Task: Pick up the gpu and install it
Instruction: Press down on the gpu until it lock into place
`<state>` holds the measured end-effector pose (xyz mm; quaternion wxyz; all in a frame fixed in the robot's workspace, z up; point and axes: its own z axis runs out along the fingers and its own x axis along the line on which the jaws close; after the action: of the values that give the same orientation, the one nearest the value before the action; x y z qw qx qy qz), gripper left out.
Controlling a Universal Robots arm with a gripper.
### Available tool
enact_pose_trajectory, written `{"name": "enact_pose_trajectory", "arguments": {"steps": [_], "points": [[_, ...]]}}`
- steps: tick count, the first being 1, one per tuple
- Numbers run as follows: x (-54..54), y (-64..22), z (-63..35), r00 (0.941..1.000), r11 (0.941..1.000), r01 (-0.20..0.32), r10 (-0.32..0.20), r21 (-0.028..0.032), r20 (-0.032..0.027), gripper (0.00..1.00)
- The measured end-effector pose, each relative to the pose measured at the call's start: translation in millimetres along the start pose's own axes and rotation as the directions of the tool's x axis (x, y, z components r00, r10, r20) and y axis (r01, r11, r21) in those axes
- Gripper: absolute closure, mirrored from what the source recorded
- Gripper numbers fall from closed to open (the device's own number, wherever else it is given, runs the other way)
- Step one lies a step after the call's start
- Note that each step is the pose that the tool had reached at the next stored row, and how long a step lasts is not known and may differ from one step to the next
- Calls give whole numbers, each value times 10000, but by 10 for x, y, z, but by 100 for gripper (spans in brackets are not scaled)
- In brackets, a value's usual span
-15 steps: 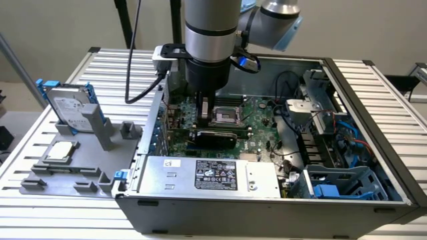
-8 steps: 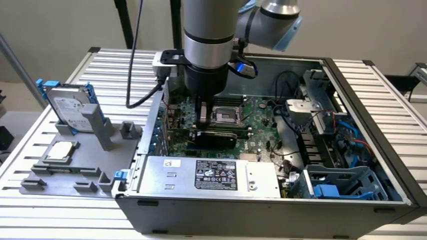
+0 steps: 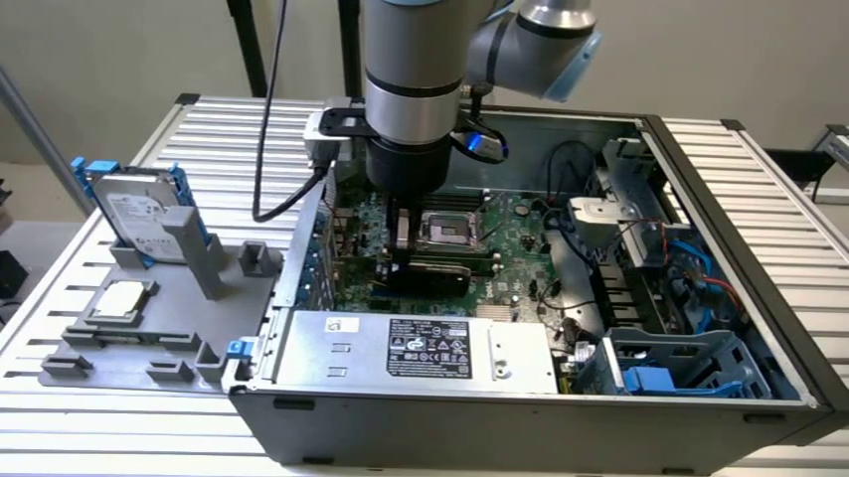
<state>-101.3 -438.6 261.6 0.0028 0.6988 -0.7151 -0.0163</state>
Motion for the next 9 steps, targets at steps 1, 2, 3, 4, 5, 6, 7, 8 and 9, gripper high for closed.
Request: {"name": "enact_pose_trajectory", "arguments": {"steps": [1,2,3,4,5,6,7,8,9], "points": [[-4,-1,3,10000,10000,1,-1,-6,-8,89],[-2,0,-3,10000,10000,0,0,-11,-18,89],[-2,1,-19,10000,10000,-1,1,-22,-39,89],[-5,1,-31,10000,10000,-1,1,-14,-12,89],[-5,3,-53,10000,10000,-2,2,5,33,89],[-7,4,-95,10000,10000,-3,3,7,41,89],[-6,5,-142,10000,10000,-3,3,0,27,89],[-5,6,-173,10000,10000,-1,1,-3,23,89],[-6,6,-193,10000,10000,0,0,-2,24,89]]}}
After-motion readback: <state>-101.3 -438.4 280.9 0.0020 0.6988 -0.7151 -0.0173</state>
